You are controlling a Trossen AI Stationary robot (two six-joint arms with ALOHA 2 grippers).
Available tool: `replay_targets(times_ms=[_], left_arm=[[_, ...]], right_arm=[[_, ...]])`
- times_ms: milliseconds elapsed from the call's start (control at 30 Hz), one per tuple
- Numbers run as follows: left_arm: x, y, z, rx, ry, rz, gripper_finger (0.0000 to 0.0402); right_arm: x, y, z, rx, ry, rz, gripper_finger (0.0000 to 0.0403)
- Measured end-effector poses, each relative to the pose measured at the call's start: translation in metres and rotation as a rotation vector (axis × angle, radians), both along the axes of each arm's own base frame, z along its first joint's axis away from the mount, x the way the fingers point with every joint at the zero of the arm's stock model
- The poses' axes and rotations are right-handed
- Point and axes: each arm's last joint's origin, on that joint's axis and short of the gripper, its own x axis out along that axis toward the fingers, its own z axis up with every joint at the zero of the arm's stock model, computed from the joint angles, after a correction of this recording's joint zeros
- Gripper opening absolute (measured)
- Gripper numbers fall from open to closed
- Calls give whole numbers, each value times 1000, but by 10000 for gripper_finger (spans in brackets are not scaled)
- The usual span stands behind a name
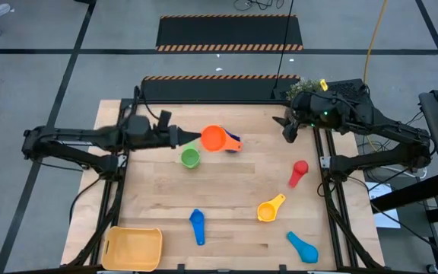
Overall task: Nest measuring cups in basket
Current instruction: Put the orange measuring cup on the table upright
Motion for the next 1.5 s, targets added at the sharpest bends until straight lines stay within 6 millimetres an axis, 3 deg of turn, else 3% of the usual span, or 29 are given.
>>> replay_targets(times_ms=[200,400,700,1133,1300,1500], left_arm=[[-2,-19,-37,-38,-57,82,6],[-1,-38,-63,-60,8,91,4],[23,-59,-101,-104,134,48,3],[56,-71,-154,-213,194,72,4],[68,-75,-167,-227,122,61,3],[73,-84,-194,-239,179,52,3]], right_arm=[[0,1,0,30,-7,48,276],[1,2,0,24,-2,73,276],[2,1,2,15,-26,74,276],[4,1,6,3,-65,74,276],[3,1,4,4,-51,75,276],[3,1,3,-18,-27,92,276]])
